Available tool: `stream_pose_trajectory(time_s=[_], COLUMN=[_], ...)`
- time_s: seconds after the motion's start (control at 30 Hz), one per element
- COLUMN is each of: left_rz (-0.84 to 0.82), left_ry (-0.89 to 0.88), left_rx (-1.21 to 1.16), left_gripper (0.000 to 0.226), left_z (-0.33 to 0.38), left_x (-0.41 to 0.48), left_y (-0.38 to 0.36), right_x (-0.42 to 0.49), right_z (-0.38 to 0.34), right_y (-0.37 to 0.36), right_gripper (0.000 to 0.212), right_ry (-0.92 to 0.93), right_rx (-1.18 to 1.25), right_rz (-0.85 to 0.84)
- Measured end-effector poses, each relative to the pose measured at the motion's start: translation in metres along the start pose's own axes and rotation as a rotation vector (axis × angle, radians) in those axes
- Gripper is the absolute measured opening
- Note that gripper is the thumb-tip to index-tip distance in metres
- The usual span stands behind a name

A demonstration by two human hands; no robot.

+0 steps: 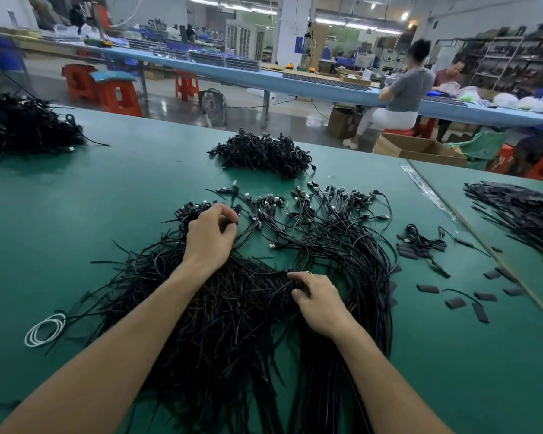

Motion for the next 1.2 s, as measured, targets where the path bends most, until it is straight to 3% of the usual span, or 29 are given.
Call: stream_pose_trajectory(time_s=[0.13, 0.23, 0.37, 0.5, 0.6, 0.8, 0.87, 0.93, 1.0, 1.03, 1.2], left_rz=[0.078, 0.019, -0.145, -0.292, -0.319, -0.316, -0.409, -0.556, -0.603, -0.559, -0.188], left_ry=[-0.029, -0.015, -0.081, -0.193, -0.188, -0.208, -0.321, -0.355, -0.334, -0.329, -0.235], left_rx=[0.159, 0.292, 0.516, 0.692, 0.597, 0.621, 0.567, 0.369, 0.119, 0.009, -0.346], left_gripper=[0.017, 0.019, 0.028, 0.038, 0.037, 0.046, 0.061, 0.068, 0.04, 0.024, 0.032], left_z=[-0.014, -0.025, -0.022, -0.014, -0.012, -0.005, 0.01, 0.03, 0.05, 0.058, 0.07], left_x=[0.026, 0.038, 0.04, 0.031, 0.024, 0.014, 0.003, -0.014, -0.027, -0.03, -0.033], left_y=[0.004, -0.001, -0.013, -0.029, -0.035, -0.048, -0.065, -0.086, -0.1, -0.101, -0.071], right_x=[0.021, 0.03, 0.026, 0.012, 0.003, -0.031, -0.045, -0.058, -0.067, -0.069, -0.066], right_z=[-0.005, -0.006, -0.007, -0.009, -0.012, -0.045, -0.061, -0.077, -0.087, -0.087, -0.051], right_y=[-0.014, -0.013, 0.006, 0.038, 0.053, 0.102, 0.115, 0.119, 0.116, 0.115, 0.145], right_gripper=[0.045, 0.047, 0.037, 0.023, 0.024, 0.02, 0.02, 0.021, 0.022, 0.023, 0.02], right_ry=[-0.106, -0.183, -0.234, -0.218, -0.214, 0.066, 0.165, 0.251, 0.306, 0.311, 0.252], right_rx=[-0.073, 0.004, 0.181, 0.579, 0.917, 0.809, 0.837, 0.833, 0.743, 0.692, 0.494], right_rz=[-0.069, -0.041, 0.176, 0.405, 0.335, 0.212, 0.168, 0.085, 0.026, 0.03, 0.363])
Point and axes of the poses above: each hand's wrist, its own x-axis towards the middle knuckle, its own y-axis out of the back of the hand, z = x × y, the point moved 7 cm from there along x, towards the middle knuckle, and after that the axes turned 7 degrees about -y, right-handed, at the moved point
